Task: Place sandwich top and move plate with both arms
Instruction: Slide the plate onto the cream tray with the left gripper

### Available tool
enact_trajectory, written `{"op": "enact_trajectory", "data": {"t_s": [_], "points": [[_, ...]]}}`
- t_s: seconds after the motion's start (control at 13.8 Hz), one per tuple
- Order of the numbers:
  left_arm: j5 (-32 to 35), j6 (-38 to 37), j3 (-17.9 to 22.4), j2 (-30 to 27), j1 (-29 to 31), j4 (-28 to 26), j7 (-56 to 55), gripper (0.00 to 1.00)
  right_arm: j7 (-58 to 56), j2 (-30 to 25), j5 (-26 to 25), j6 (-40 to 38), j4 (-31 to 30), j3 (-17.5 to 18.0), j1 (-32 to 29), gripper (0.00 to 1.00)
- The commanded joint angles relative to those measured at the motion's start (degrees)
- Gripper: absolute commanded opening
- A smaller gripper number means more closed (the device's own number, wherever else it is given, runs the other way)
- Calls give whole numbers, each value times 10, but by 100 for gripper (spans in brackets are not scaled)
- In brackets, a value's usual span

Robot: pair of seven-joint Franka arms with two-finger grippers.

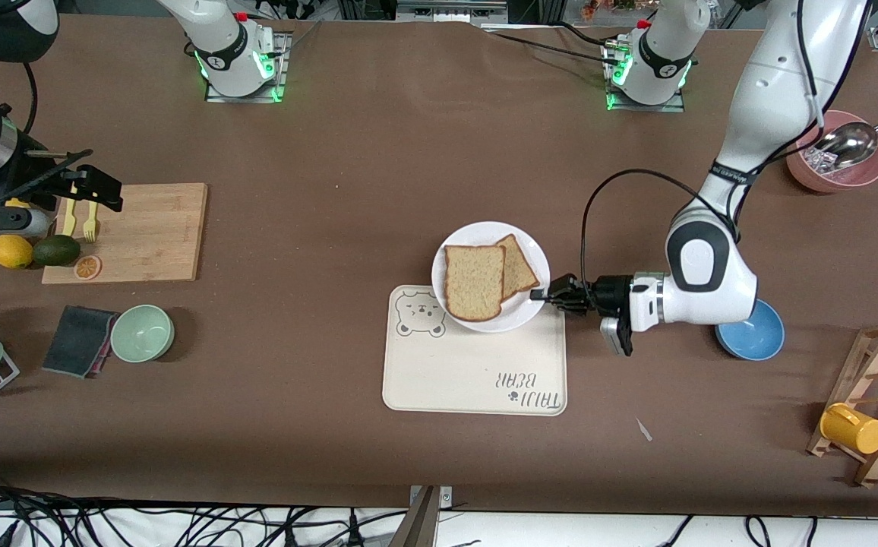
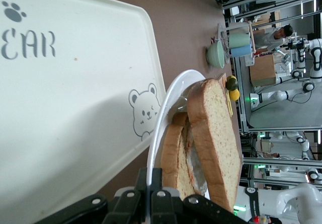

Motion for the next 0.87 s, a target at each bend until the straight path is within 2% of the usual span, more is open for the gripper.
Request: {"op": "enact_trajectory", "data": {"t_s": [0.0, 0.15, 0.36, 0.8], "points": [[-16, -7, 0, 93, -17, 113, -13, 0, -11, -5, -5, 14, -10, 3, -4, 100], [-23, 39, -1, 140, -31, 167, -26, 0, -11, -8, -6, 16, -9, 5, -3, 100], [-34, 81, -1, 181, -51, 210, -28, 0, -12, -5, -6, 22, -9, 5, -4, 100], [-34, 94, -1, 189, -54, 208, -23, 0, -24, -7, -6, 13, -8, 5, -1, 100]]}}
